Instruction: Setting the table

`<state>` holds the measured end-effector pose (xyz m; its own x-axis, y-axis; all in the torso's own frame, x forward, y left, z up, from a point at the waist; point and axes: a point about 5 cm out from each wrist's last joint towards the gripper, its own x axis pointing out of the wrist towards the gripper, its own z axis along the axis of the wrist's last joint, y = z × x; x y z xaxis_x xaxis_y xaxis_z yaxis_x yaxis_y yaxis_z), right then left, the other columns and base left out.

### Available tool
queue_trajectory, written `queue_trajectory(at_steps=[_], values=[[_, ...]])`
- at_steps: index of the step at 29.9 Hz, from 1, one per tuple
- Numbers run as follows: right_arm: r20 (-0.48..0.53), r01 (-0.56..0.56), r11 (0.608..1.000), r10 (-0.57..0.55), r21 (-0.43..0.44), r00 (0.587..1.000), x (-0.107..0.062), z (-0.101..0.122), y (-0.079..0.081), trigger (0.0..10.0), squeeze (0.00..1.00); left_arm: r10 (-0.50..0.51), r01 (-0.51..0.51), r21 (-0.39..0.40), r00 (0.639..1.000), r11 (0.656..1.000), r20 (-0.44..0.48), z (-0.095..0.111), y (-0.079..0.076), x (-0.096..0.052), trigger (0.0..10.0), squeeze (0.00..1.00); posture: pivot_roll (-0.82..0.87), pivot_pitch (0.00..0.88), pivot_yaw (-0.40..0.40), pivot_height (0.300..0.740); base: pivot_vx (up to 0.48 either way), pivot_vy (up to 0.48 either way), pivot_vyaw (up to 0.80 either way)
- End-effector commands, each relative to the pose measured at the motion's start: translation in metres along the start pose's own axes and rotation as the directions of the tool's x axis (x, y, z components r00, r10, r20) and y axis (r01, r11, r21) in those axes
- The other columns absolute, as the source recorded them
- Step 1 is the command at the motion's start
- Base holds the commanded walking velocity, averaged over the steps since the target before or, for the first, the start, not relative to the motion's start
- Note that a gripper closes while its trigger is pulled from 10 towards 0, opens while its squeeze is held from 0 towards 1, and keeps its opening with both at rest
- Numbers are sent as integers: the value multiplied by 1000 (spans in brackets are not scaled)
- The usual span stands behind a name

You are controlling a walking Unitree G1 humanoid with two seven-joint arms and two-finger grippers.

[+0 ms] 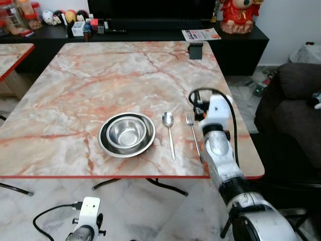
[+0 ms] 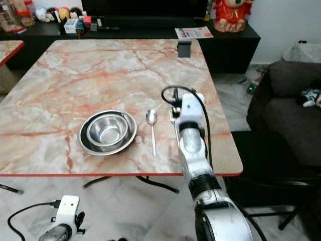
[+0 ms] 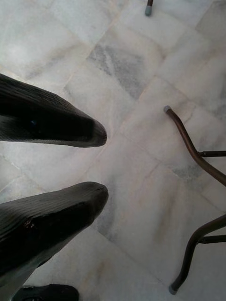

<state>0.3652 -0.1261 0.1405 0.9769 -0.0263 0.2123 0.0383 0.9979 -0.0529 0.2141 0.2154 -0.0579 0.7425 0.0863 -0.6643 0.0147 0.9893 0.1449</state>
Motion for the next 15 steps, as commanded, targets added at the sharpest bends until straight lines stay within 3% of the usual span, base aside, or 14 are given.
queue_trajectory(at_steps=[1, 9, 15], values=[[114, -9, 1000, 9, 5, 993, 5, 22, -1, 10000, 0, 0, 0, -7, 1000, 1000, -15, -2, 0, 0, 10000, 0, -15, 51, 27, 740, 0, 0, 0], [83, -8, 1000, 10, -24, 996, 2, 16, -2, 10000, 0, 13, -14, -22, 1000, 1000, -18, -4, 1, -1, 10000, 0, -15, 43, 23, 740, 0, 0, 0], [73, 2, 1000, -2, -4, 997, -2, 15, 2, 10000, 0, 8, -8, -7, 1000, 1000, -26, -5, 3, -1, 10000, 0, -19, 44, 36, 740, 0, 363, 0]])
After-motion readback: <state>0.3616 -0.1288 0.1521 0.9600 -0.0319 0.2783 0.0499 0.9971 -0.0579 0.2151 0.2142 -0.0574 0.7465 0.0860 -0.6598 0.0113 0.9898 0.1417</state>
